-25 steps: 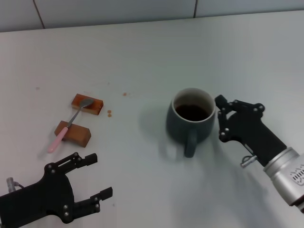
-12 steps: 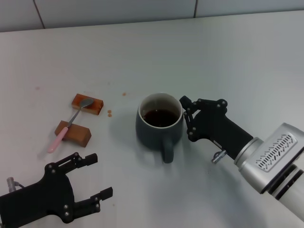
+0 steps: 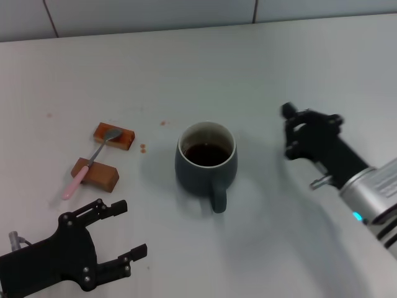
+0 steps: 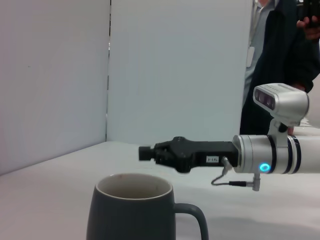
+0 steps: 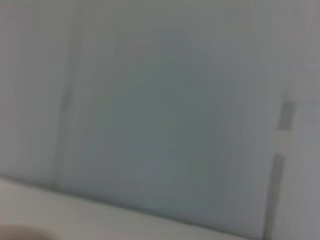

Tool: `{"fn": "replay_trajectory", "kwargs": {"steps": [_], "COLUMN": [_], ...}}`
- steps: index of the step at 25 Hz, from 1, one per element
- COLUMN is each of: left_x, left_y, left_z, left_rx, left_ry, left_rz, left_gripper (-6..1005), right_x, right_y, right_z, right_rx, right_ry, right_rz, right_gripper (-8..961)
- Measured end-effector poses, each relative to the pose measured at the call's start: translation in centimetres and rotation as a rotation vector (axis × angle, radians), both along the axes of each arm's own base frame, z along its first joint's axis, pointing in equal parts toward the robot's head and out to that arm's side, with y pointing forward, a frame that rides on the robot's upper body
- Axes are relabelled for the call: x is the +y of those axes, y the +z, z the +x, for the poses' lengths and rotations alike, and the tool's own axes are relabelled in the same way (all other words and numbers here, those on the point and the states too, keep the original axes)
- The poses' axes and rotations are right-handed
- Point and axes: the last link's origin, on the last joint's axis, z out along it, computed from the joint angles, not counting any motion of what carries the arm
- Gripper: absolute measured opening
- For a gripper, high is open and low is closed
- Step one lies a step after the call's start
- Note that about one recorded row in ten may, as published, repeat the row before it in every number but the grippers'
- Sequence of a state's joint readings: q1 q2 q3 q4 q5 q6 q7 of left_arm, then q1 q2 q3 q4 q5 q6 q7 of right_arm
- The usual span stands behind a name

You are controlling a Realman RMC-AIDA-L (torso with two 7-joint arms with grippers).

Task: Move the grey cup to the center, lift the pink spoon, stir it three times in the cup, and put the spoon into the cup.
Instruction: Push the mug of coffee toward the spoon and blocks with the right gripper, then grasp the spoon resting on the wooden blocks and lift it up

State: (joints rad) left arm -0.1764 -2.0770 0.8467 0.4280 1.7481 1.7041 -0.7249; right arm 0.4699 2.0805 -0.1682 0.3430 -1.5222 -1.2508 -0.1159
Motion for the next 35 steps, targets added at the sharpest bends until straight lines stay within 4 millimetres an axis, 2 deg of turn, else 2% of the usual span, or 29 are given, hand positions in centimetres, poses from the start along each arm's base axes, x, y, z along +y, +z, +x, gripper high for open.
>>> {"fn": "replay_trajectory", "kwargs": {"steps": [4,6,10,17,22,28,35], "left_x": [0.0,0.0,0.0,0.1,0.2,0.1,0.1], "left_y": [0.0,0.0,0.0,0.0,0.0,0.0,0.0], "left_z": [0.0,0.0,0.0,0.1,0.2,0.2,0.2], "left_rx": [-0.002,-0.003,-0.002,-0.003,-0.005,-0.008,-0.015], "left_ry": [0.005,0.006,0.006,0.001,-0.001,0.001,0.003], "left_rz": [-0.004,-0.005,-0.006,-0.008,-0.010,-0.011,-0.008], "left_gripper": [800,800,800,800,800,800,799], "right_x": [-0.3,-1.2,-3.2,-7.0,-8.0,-8.6,-8.4], "right_y": [2.6,3.9,5.4,5.5,6.4,7.9,7.9], "right_z": [1.8,2.1,2.3,2.6,2.9,3.6,3.6], "right_rx": [0.143,0.202,0.205,0.126,0.189,0.237,0.232], "right_ry": [0.011,0.080,0.215,0.348,0.307,0.270,0.270], "right_rz": [-0.037,-0.120,-0.304,-0.618,-0.666,-0.579,-0.585], "right_gripper": [5,7,9,14,17,224,521]}}
